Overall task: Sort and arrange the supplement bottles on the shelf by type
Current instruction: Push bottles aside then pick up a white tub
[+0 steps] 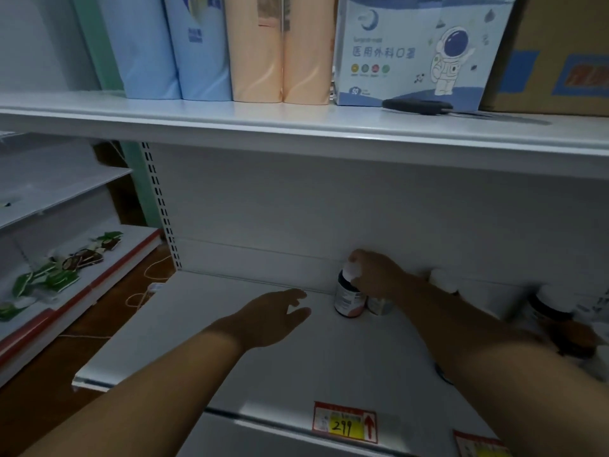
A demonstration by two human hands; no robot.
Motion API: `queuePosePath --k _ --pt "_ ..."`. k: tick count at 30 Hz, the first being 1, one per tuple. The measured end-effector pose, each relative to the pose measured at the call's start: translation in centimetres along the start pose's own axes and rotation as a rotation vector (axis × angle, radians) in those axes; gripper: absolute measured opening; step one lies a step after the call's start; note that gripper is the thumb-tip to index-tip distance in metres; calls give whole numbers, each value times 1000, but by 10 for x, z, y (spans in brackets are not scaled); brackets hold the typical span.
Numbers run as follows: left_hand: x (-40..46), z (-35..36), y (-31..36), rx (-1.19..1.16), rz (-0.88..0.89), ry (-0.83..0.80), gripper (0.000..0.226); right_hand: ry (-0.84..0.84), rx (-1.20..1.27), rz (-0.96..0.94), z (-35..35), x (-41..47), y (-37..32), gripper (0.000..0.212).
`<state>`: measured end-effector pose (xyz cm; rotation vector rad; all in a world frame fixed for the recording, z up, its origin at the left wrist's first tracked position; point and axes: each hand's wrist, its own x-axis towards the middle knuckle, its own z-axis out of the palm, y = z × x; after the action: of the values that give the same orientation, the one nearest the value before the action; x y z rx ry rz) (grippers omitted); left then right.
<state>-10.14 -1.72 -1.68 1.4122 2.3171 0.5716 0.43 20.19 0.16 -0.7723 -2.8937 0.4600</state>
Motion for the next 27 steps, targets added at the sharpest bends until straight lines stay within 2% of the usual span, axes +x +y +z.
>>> queuePosePath --k 2,5,7,9,10,13,16,20,24,27 --pt "4 1 -7 -44 30 6 50 18 56 1 0 -8 -5 48" --pt "8 1 -10 -239 64 74 45 144 189 88 -2 -29 -17 46" --pt "4 -1 -5 -587 41 51 52 229 478 183 -8 -47 -28 37" --pt "-4 2 3 -988 20 -87 61 242 833 222 -13 -69 -41 30" --pt "-9 4 6 -1068 43 -159 59 227 962 223 -13 -78 -46 28" --pt "-24 14 21 -1156 79 -291 52 208 1117 194 -15 -101 -59 30" --pt "-38 17 36 -1200 73 -328 58 215 1066 172 -25 -118 -62 34" --pt "-50 17 57 -1153 157 -369 76 230 975 133 -41 -137 -55 42" --pt "-57 23 76 -1088 154 -307 78 233 978 122 -46 -154 -42 50" --pt "-59 31 84 -1059 154 -269 89 163 1041 86 -43 -162 -31 34"
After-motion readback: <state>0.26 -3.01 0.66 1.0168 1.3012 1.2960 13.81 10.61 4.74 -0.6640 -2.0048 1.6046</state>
